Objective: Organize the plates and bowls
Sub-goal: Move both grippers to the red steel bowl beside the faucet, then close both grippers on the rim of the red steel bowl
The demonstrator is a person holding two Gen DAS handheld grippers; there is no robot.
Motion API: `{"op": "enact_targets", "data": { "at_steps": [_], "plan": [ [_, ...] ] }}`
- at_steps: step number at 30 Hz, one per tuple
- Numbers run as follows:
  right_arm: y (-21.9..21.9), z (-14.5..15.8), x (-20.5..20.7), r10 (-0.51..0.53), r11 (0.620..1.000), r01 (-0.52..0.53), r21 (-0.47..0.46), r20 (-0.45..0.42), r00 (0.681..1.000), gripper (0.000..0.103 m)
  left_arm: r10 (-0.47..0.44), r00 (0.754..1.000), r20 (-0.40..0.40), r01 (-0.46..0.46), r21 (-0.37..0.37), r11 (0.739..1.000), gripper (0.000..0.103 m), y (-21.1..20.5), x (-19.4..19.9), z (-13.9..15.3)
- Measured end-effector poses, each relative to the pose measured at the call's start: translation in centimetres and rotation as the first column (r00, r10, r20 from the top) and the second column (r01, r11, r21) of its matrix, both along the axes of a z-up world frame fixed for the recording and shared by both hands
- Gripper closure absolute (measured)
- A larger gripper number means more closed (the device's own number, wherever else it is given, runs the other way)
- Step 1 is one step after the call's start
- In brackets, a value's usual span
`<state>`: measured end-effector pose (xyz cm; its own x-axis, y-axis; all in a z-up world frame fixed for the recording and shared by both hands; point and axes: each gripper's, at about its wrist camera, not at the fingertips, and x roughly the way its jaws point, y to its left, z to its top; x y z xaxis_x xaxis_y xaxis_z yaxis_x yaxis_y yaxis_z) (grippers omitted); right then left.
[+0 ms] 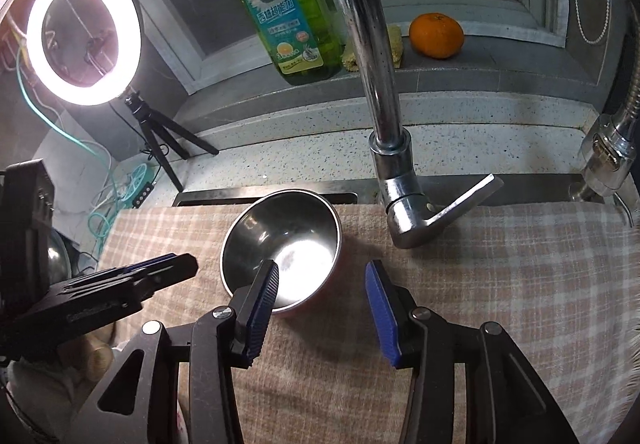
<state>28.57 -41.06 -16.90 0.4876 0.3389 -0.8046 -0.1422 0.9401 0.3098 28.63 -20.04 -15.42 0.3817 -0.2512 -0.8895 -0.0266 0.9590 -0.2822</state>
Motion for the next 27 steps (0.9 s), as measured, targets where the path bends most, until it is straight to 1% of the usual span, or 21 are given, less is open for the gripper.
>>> {"op": "enact_targets", "data": {
  "at_steps": [3, 6, 8, 12, 15, 17, 21, 27],
  "plan": [
    [0.0, -0.9, 0.7, -0.015, 1.0, 0.016, 0.017, -0.021, 1.0, 0.069, -0.005, 1.0, -0.018, 0.005, 0.015, 1.0, 0.075, -0.2, 1.3, -0.7],
    [0.2, -1.6, 1.4, -0.025, 0.999, 0.025, 0.022, -0.037, 0.999, 0.075, -0.018, 0.999, -0.034, 0.018, 0.008, 1.0, 0.075, -0.3, 2.1, -1.2],
    [0.2, -2.0, 1.9, -0.03, 0.999, 0.031, 0.028, -0.051, 0.998, 0.081, -0.029, 0.999, -0.039, 0.029, 0.011, 1.0, 0.078, -0.5, 2.3, -1.4],
    [0.3, -2.6, 2.6, -0.043, 0.998, 0.046, 0.038, -0.067, 0.997, 0.083, -0.057, 0.997, -0.043, 0.058, 0.018, 0.998, 0.084, -0.8, 2.8, -1.6],
    [0.5, -3.1, 3.1, -0.047, 0.998, 0.05, 0.038, -0.084, 0.995, 0.084, -0.073, 0.996, -0.047, 0.074, 0.02, 0.997, 0.086, -1.0, 3.0, -1.8],
    [0.7, -3.4, 3.4, -0.049, 0.998, 0.053, 0.034, -0.092, 0.995, 0.086, -0.083, 0.995, -0.05, 0.085, 0.021, 0.996, 0.091, -1.1, 3.2, -2.0],
    [0.7, -3.8, 3.8, -0.059, 0.998, 0.062, 0.031, -0.103, 0.993, 0.088, -0.1, 0.994, -0.046, 0.101, 0.029, 0.994, 0.093, -1.4, 3.5, -2.1],
    [1.1, -4.0, 4.1, -0.064, 0.998, 0.064, 0.005, -0.106, 0.992, 0.091, -0.114, 0.992, -0.051, 0.115, 0.022, 0.993, 0.096, -1.6, 3.8, -2.3]
  ]
}}
